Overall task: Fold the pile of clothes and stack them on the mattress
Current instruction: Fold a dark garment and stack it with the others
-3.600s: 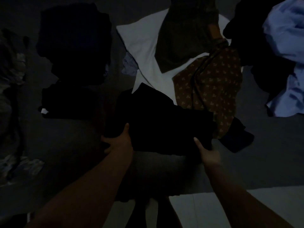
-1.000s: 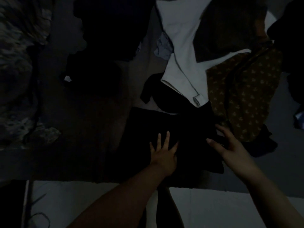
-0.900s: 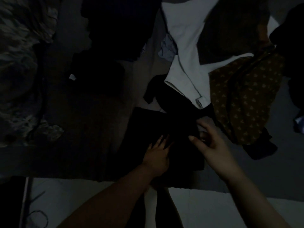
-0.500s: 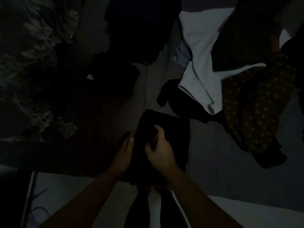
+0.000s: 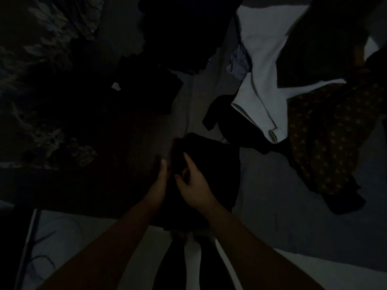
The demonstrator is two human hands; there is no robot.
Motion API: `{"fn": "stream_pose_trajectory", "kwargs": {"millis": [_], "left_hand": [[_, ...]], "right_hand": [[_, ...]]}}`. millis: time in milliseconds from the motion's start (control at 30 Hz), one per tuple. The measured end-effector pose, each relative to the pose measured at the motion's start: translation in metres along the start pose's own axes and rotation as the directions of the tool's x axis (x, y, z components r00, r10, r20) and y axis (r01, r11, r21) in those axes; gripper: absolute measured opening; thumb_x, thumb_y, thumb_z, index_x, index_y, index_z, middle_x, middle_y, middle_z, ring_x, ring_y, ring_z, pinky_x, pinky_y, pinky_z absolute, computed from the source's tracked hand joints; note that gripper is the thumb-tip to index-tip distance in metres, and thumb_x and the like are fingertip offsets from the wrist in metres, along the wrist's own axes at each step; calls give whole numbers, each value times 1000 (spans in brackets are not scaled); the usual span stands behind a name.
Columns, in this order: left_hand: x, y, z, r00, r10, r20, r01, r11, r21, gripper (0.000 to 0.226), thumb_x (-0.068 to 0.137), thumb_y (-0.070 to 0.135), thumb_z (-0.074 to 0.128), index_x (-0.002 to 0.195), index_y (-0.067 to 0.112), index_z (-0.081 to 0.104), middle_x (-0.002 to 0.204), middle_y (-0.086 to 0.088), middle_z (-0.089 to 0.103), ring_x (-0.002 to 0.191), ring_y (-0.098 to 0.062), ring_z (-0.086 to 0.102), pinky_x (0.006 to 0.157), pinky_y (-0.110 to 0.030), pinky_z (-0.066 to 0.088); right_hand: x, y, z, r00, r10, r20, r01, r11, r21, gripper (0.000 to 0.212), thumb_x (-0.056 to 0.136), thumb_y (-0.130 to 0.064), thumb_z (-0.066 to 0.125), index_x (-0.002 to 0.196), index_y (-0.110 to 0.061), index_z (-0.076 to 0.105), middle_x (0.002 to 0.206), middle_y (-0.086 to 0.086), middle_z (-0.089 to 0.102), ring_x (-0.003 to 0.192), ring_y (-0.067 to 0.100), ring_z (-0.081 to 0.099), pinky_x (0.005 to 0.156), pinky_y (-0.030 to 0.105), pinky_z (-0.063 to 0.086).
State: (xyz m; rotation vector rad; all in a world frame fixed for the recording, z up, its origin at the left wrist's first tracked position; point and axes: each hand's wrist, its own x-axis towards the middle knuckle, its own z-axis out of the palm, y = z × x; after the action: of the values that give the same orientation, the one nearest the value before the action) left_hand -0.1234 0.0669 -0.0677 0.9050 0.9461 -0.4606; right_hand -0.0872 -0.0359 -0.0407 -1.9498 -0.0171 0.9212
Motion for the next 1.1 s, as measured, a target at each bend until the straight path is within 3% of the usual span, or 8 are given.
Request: {"fn": "stream_pose_trajectory", "kwargs": {"millis": [100, 200, 333, 433, 767, 867, 933, 1100], "left_hand": [[7, -1, -8, 990, 95, -108, -51, 936, 348, 49, 98, 49, 26, 125, 21, 55, 128, -6, 58, 121, -22, 51, 111, -32, 29], [3, -7, -6, 881, 433, -192, -75, 529, 846, 67, 91, 54, 24, 131, 8, 52, 134, -17, 52, 125, -31, 47, 107, -37, 34], [-7, -10, 16, 621, 767, 161, -222, -26, 975, 51, 91, 35, 31, 127, 10, 56, 129, -14, 57, 120, -32, 52, 100, -46, 42], [-3, -29, 23, 667, 661, 343, -237, -249, 939, 49, 94, 37, 31, 136, 19, 48, 144, -5, 44, 136, -25, 36, 108, -51, 27], [19, -70, -11, 795, 598, 102, -67, -80, 994, 63, 95, 57, 9, 148, 24, 19, 149, -13, 35, 138, -25, 29, 109, -55, 23], [8, -49, -10, 818, 575, -13, -166, 257, 952, 80, 82, 70, 36, 143, 19, 34, 139, -9, 46, 126, -24, 44, 105, -41, 36], [6, -27, 2, 884, 427, -189, -139, 627, 767, 72, 73, 62, 63, 124, 12, 53, 123, -9, 57, 109, -20, 55, 94, -25, 41], [8, 22, 13, 994, -70, -89, 93, 953, 288, 14, 77, 14, 73, 91, 13, 69, 98, -12, 73, 78, -16, 70, 67, -21, 55]], "right_hand": [[17, 7, 2, 990, 55, 127, -54, 998, -12, 64, 95, -5, 48, 149, -11, 16, 126, 19, 56, 109, 20, 54, 84, 6, 33], [22, -3, -4, 981, 14, 191, -7, 999, -36, 51, 97, -7, 39, 146, -8, 27, 123, 15, 57, 115, 25, 54, 85, 5, 31], [6, 16, -28, 824, -405, -397, 193, 858, -475, 48, 85, -13, 38, 129, 0, 53, 124, 18, 58, 116, 24, 49, 101, 23, 31], [3, 53, -47, 798, -423, -429, 8, 719, -695, 50, 96, -34, 34, 140, -11, 43, 146, 12, 40, 137, 25, 29, 112, 47, 26], [27, 98, -54, 888, -315, -335, 24, 759, -651, 65, 93, -58, 28, 149, -25, 24, 157, 7, 19, 145, 24, 11, 115, 46, 16], [-2, 92, -61, 782, 84, -617, -131, 991, -31, 80, 78, -75, 44, 134, -18, 43, 134, 6, 47, 127, 22, 44, 109, 42, 35], [-9, 88, -59, 821, 339, -459, -231, 933, 276, 79, 68, -73, 61, 124, -19, 50, 119, -3, 58, 114, 17, 55, 101, 41, 45], [-3, 53, -70, 971, 163, -177, -112, 957, 266, 47, 85, -21, 67, 123, -34, 43, 111, -23, 52, 109, -5, 55, 79, 7, 44]]}}
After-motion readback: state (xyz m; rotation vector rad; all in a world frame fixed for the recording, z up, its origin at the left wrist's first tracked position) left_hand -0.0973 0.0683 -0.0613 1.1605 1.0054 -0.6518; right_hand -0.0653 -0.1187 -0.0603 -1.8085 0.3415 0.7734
